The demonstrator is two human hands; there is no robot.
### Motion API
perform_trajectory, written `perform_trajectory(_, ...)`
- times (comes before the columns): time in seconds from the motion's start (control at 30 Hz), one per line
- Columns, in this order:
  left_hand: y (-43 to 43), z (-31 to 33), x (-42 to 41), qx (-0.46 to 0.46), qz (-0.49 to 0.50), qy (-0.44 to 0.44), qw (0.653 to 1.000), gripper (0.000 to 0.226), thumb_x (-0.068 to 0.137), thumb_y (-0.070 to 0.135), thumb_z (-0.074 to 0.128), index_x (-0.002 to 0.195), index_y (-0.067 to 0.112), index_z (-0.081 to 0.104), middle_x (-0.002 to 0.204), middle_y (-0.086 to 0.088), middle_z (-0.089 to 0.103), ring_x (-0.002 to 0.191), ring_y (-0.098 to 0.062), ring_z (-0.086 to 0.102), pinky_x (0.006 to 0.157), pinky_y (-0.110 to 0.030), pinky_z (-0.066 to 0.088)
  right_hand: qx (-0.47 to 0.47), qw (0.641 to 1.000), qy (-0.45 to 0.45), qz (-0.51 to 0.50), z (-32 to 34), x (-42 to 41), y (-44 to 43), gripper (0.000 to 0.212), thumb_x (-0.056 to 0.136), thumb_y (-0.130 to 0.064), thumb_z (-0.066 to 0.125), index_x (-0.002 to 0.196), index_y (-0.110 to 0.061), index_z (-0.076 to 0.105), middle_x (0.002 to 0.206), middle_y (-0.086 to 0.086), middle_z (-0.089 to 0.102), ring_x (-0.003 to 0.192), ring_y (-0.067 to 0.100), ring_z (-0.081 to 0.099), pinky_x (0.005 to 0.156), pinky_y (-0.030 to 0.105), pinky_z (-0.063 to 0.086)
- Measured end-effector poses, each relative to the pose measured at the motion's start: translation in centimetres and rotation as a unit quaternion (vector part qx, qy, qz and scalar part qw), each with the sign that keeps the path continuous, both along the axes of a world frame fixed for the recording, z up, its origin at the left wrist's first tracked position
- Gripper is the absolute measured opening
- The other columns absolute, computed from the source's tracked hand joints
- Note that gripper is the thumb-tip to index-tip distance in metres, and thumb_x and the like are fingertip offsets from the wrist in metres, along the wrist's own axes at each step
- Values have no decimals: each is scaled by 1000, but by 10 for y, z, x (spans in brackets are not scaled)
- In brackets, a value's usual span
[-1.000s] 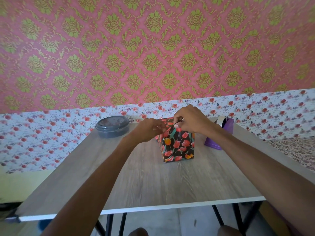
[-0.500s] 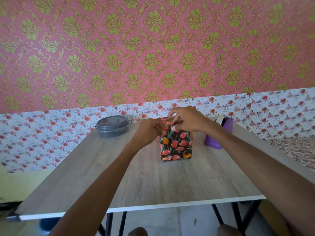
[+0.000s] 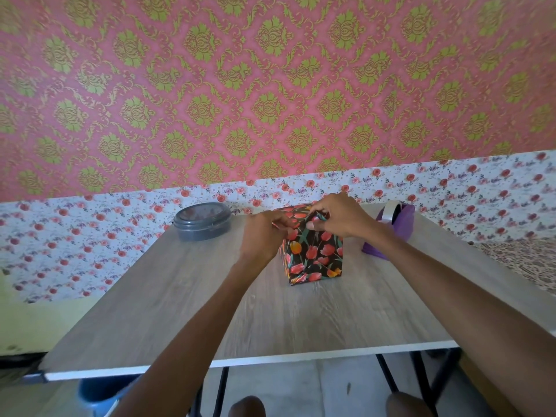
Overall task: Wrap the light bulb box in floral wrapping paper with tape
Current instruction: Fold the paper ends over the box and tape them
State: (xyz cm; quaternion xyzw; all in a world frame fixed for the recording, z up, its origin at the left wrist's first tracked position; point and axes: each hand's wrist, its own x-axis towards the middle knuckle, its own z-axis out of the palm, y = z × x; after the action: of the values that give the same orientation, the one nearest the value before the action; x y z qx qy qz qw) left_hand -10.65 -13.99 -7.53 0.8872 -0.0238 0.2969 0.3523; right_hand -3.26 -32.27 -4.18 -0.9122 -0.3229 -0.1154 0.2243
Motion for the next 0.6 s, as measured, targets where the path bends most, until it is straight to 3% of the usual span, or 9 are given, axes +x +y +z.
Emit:
perform_trajectory(0.07, -1, 0, 2, 3, 11, 7, 1000, 10, 79, 13, 80, 84, 20, 74, 78, 9, 68, 70, 0, 60, 65, -19, 51, 1, 1000, 3, -6, -2, 2, 0, 46, 83, -44, 73, 121, -18, 69, 103, 12, 74, 88, 29, 70, 80, 39, 56)
perform_trajectory(0.17, -4, -1, 4, 10, 26, 17, 999, 12, 82, 6, 76, 87, 16, 73, 77, 8, 66, 66, 2, 58, 58, -6, 46, 2, 1000, -14, -13, -6, 6, 2, 43, 84, -45, 72, 118, -19, 70, 90, 10, 75, 79, 25, 71, 74, 33, 56)
perform_trajectory(0.27, -9, -5, 4, 43, 42, 10, 998, 13, 89, 5, 68, 91, 16, 75, 82, 5, 71, 69, 0, 60, 66, -11, 50, 4, 999, -37, -21, -8, 9, 5, 42, 83, -44, 74, 118, -22, 70, 88, 10, 75, 62, 20, 66, 66, 29, 53)
perform_trajectory(0.37, -13, -7, 2, 54, 49, -3, 997, 14, 91, 10, 67, 99, 14, 77, 92, 3, 75, 72, -2, 61, 72, -12, 49, 13, 999, -35, -16, -10, 14, 6, 47, 81, -44, 75, 121, -21, 69, 104, 9, 75, 78, 25, 71, 75, 37, 59)
perform_trajectory(0.43, -14, -7, 0, 49, 46, -12, 998, 14, 90, 11, 69, 101, 14, 77, 93, 3, 75, 71, 0, 60, 73, -11, 49, 34, 999, -19, 3, -11, 15, 5, 43, 82, -45, 75, 116, -19, 72, 102, 7, 75, 85, 28, 71, 76, 38, 57)
perform_trajectory(0.53, -14, -6, 0, 17, 38, -19, 999, 13, 88, 9, 71, 98, 14, 77, 91, 2, 75, 70, 2, 59, 69, -6, 46, 50, 998, 2, 40, -11, 14, 3, 34, 90, -44, 66, 92, -12, 77, 73, 13, 69, 59, 15, 63, 58, 30, 44)
perform_trajectory(0.6, -13, -3, 1, -9, 35, -10, 999, 8, 87, 13, 72, 93, 16, 76, 89, 3, 74, 72, -2, 62, 68, -12, 49, 66, 996, 17, 52, -10, 12, 2, 35, 94, -40, 62, 79, -10, 74, 53, 9, 54, 39, 5, 40, 50, 26, 28)
